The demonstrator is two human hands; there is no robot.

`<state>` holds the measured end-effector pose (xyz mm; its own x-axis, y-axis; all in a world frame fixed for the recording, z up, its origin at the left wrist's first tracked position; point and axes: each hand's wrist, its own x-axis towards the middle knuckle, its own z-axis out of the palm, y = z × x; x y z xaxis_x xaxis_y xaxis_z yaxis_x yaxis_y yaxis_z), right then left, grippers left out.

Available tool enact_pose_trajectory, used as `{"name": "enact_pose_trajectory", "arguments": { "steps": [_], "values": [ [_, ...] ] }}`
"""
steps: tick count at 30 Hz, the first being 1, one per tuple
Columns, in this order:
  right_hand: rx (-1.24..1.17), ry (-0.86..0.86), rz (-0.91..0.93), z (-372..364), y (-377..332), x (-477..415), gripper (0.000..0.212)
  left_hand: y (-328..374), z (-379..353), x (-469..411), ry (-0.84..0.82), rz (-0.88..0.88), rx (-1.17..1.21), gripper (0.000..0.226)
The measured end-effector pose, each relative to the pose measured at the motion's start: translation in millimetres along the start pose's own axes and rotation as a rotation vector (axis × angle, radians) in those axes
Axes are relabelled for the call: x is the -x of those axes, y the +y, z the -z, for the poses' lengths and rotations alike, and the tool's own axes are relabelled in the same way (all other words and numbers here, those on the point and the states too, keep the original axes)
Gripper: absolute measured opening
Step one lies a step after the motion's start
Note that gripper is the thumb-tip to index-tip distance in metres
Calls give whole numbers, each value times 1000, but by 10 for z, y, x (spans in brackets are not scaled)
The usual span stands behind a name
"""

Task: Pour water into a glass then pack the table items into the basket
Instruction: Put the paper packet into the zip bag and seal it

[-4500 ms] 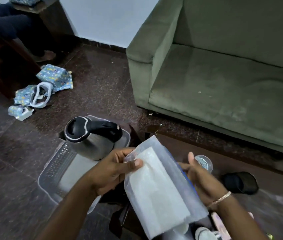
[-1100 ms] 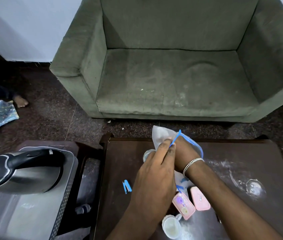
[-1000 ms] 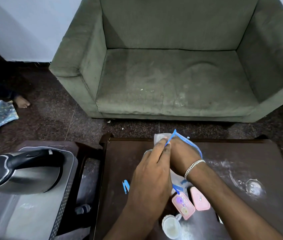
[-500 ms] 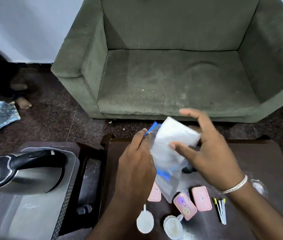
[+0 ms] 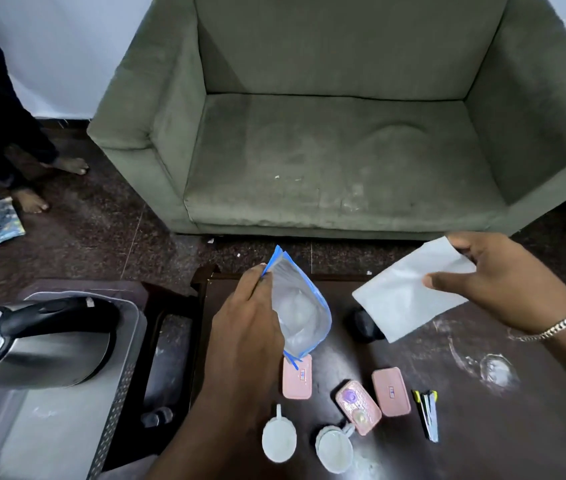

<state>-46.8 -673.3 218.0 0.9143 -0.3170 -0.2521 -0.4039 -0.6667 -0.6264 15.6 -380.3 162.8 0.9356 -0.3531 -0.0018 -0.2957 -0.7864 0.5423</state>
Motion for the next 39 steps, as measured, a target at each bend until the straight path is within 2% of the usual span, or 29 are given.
{"name": "enact_pose_trajectory", "arguments": {
  "steps": [3,9,11,14,19,27,34,39],
  "values": [
    [-19,23,-48,-60,327,-119,31,-26,1,23,6,5,-5,56],
    [-221,182,-186,-600,965,-289,39,-55,-30,53,-14,-16,4,52],
    [-272,228,-270,-811,1122,-322,37,-81,-48,57,-27,-4,-22,51],
    [-220,271,-332,-1069,1291,-342,31,-111,-59,60,-44,3,-48,51],
    [-126,237,-320,-1289,1437,-340,27,-148,-68,37,-51,-13,-73,49],
    [-156,310,-450,-1606,1445,-429,40,-139,-116,15,-52,-13,-54,50],
    [-72,238,-431,-1934,1474,-519,32,-177,-134,1,-45,-15,-50,49],
    [63,148,-431,-2025,1527,-586,38,-193,-122,16,-33,16,-8,45]
  ]
}}
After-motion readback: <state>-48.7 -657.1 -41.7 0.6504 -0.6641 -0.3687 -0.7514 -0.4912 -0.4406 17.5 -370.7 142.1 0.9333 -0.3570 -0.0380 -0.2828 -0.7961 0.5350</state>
